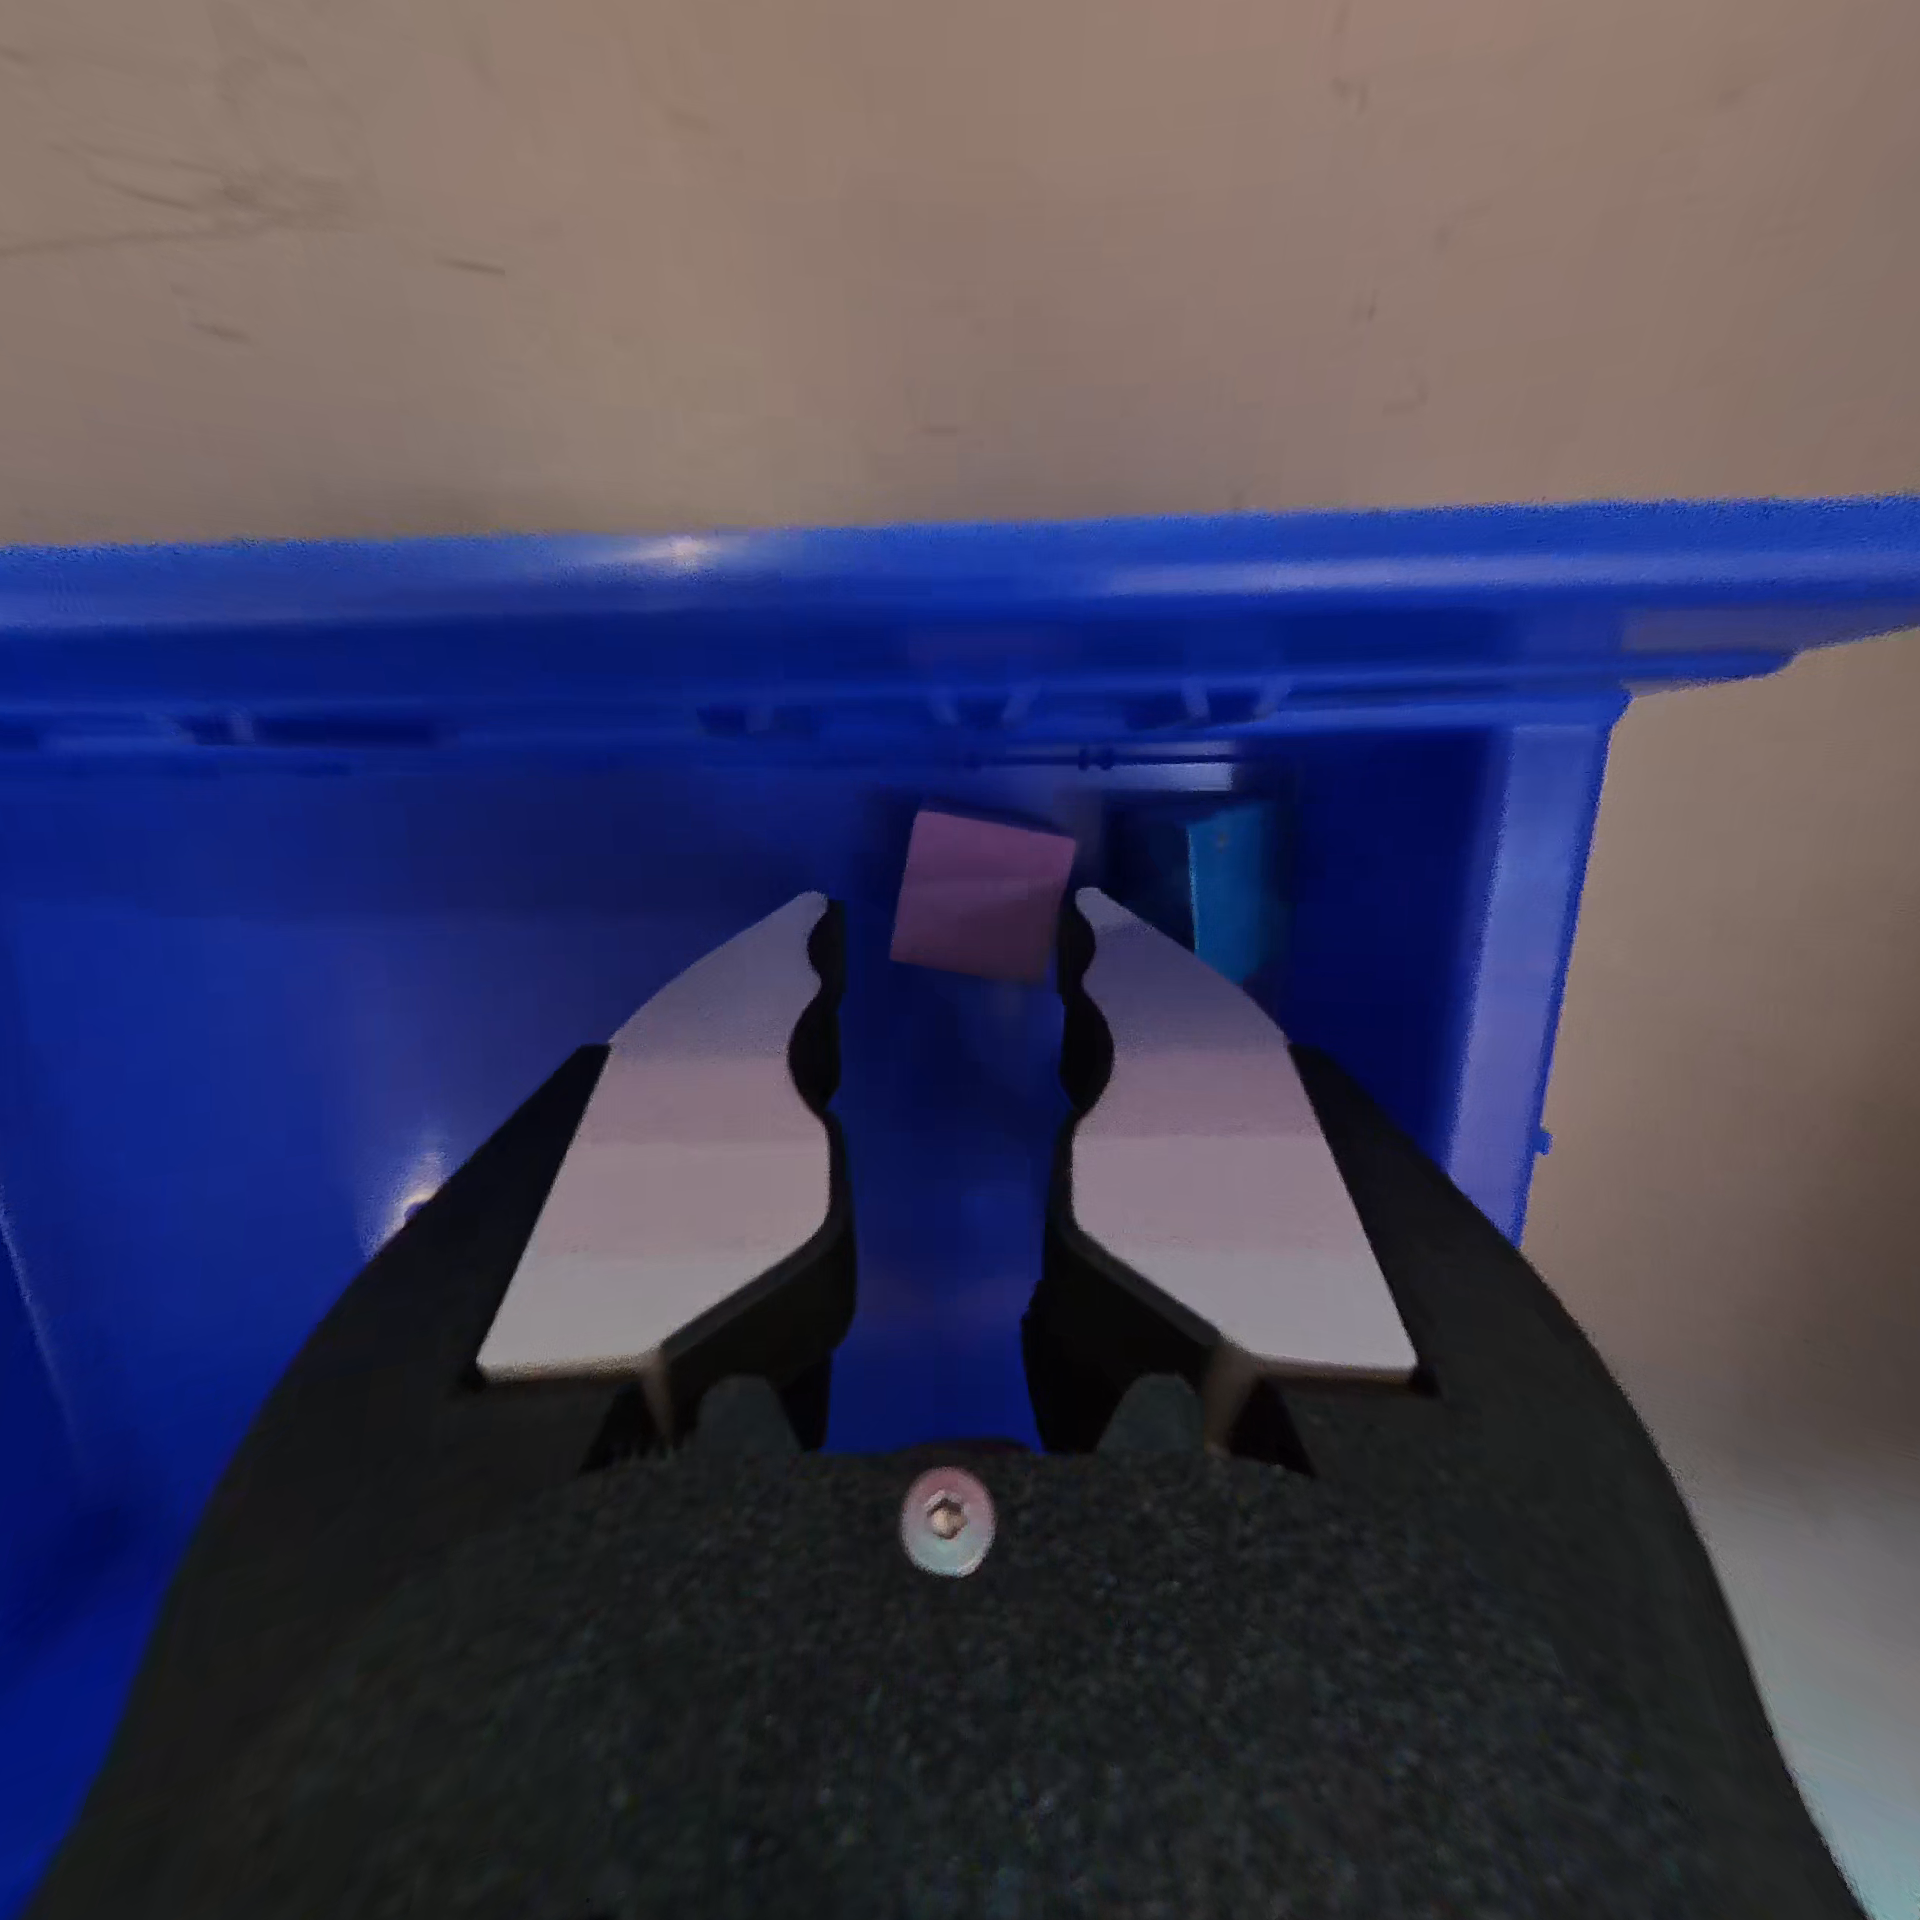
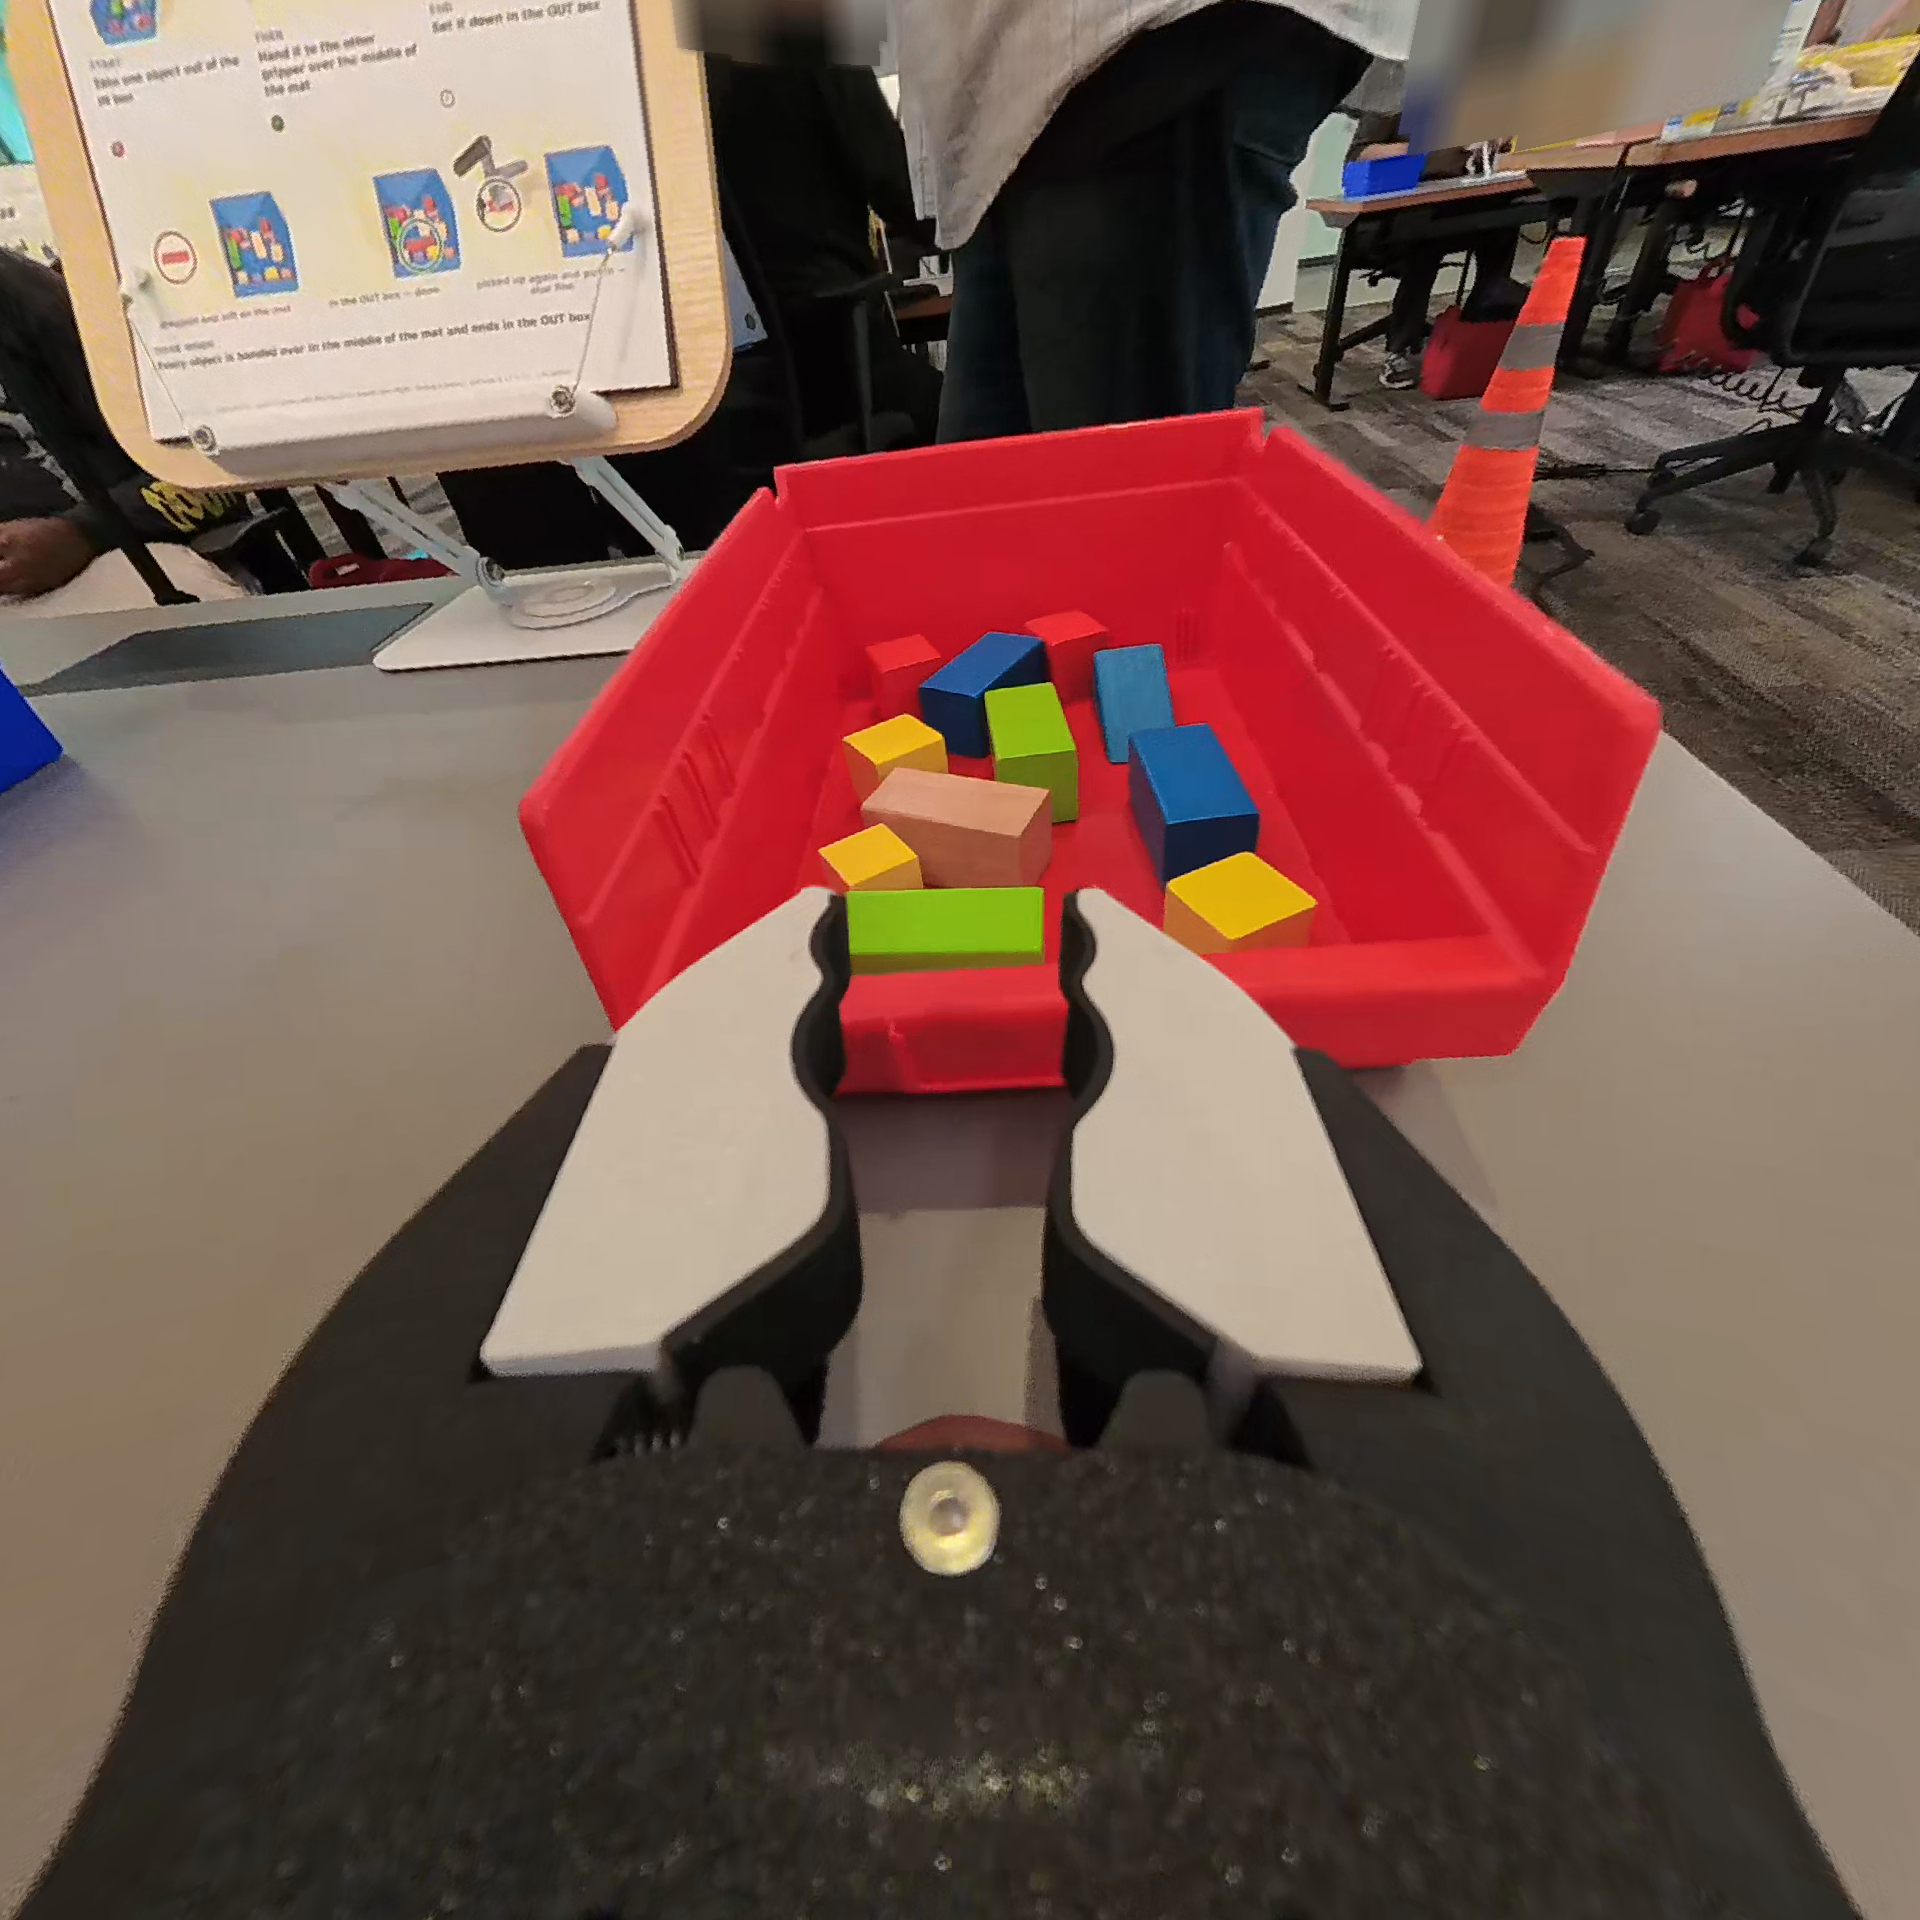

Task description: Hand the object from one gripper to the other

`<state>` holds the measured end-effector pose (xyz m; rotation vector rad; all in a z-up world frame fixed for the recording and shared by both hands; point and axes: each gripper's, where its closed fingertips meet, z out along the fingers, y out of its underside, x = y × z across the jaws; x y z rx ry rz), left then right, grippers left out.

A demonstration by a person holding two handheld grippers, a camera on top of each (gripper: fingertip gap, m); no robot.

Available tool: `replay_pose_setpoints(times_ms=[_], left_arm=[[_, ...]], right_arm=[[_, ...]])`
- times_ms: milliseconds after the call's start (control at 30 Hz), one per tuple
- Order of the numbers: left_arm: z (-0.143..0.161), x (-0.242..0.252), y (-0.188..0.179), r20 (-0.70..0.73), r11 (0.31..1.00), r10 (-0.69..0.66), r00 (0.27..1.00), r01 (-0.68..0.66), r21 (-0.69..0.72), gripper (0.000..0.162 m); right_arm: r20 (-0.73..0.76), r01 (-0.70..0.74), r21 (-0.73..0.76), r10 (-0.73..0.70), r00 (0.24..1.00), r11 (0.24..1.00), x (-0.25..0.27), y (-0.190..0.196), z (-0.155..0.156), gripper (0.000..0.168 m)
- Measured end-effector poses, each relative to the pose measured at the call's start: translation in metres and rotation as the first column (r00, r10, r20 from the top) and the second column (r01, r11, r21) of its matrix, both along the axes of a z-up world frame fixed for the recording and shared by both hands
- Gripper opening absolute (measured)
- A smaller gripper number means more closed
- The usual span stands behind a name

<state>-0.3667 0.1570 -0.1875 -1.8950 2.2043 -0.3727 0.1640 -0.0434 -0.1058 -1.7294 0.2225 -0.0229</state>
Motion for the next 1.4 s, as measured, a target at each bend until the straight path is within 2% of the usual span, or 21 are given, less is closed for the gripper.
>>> replay_pose_setpoints(times_ms=[67, 200, 367, 433, 500, 567, 633, 700, 767, 833, 933, 967, 1033, 1133, 1233, 1333, 1400], left_arm=[[-0.003, 0.000, -0.004, 0.002, 1.000, -0.009, 1.000, 0.009, -0.011, 0.031], [0.005, -0.003, 0.002, 0.013, 0.997, 0.020, 1.000, -0.021, 0.070, 0.030], [0.049, -0.011, 0.012, 0.143, 0.974, 0.185, 0.972, -0.201, 0.103, 0.030], [0.073, -0.009, 0.014, 0.254, 0.950, 0.293, 0.922, -0.311, 0.032, 0.030], [0.099, 0.000, 0.008, 0.339, 0.907, 0.421, 0.841, -0.392, -0.155, 0.030], [0.131, 0.024, -0.003, 0.391, 0.809, 0.566, 0.726, -0.396, -0.435, 0.030], [0.165, 0.055, -0.012, 0.412, 0.677, 0.684, 0.602, -0.313, -0.666, 0.030], [0.187, 0.087, -0.020, 0.381, 0.542, 0.766, 0.517, -0.202, -0.816, 0.030], [0.202, 0.121, -0.032, 0.331, 0.410, 0.809, 0.487, -0.064, -0.910, 0.030], [0.208, 0.156, -0.045, 0.267, 0.293, 0.822, 0.502, 0.028, -0.956, 0.030], [0.214, 0.204, -0.066, 0.155, 0.086, 0.803, 0.576, 0.146, -0.986, 0.029], [0.215, 0.218, -0.071, 0.137, 0.043, 0.793, 0.594, 0.169, -0.985, 0.029], [0.210, 0.242, -0.076, 0.110, 0.011, 0.781, 0.615, 0.162, -0.987, 0.029], [0.210, 0.263, -0.081, 0.086, -0.037, 0.771, 0.631, 0.180, -0.983, 0.030], [0.206, 0.274, -0.089, 0.086, -0.040, 0.756, 0.649, 0.177, -0.983, 0.030], [0.202, 0.280, -0.095, 0.070, -0.066, 0.742, 0.667, 0.177, -0.982, 0.030], [0.200, 0.282, -0.100, 0.087, -0.052, 0.732, 0.676, 0.182, -0.982, 0.030]], right_arm=[[0.020, -0.007, -0.010, 0.008, 1.000, 1.000, -0.003, 0.002, 0.000, 0.038], [0.048, -0.018, -0.011, 0.018, 0.999, 1.000, -0.008, 0.003, 0.002, 0.037], [0.096, -0.072, 0.020, 0.070, 0.993, 0.997, -0.019, 0.005, 0.019, 0.036], [0.130, -0.139, 0.050, 0.132, 0.983, 0.989, -0.031, 0.009, 0.032, 0.036], [0.190, -0.232, 0.076, 0.214, 0.958, 0.970, -0.049, 0.017, 0.047, 0.039], [0.257, -0.355, 0.068, 0.328, 0.909, 0.932, -0.075, 0.030, 0.058, 0.041], [0.331, -0.461, 0.030, 0.426, 0.842, 0.887, -0.103, 0.047, 0.064, 0.043], [0.404, -0.553, 0.002, 0.505, 0.763, 0.833, -0.136, 0.065, 0.072, 0.044], [0.461, -0.639, -0.004, 0.568, 0.682, 0.769, -0.173, 0.080, 0.081, 0.045], [0.500, -0.705, 0.012, 0.606, 0.618, 0.709, -0.208, 0.095, 0.091, 0.043], [0.502, -0.759, 0.029, 0.647, 0.573, 0.650, -0.247, 0.117, 0.106, 0.042], [0.501, -0.780, 0.036, 0.663, 0.555, 0.625, -0.258, 0.121, 0.112, 0.042], [0.528, -0.804, 0.025, 0.675, 0.515, 0.594, -0.272, 0.127, 0.119, 0.042], [0.575, -0.799, -0.002, 0.654, 0.491, 0.601, -0.273, 0.131, 0.120, 0.041], [0.572, -0.793, -0.014, 0.656, 0.493, 0.609, -0.265, 0.129, 0.114, 0.028], [0.560, -0.792, -0.021, 0.663, 0.497, 0.610, -0.258, 0.122, 0.110, 0.027], [0.551, -0.798, -0.018, 0.672, 0.494, 0.602, -0.256, 0.115, 0.108, 0.027]])
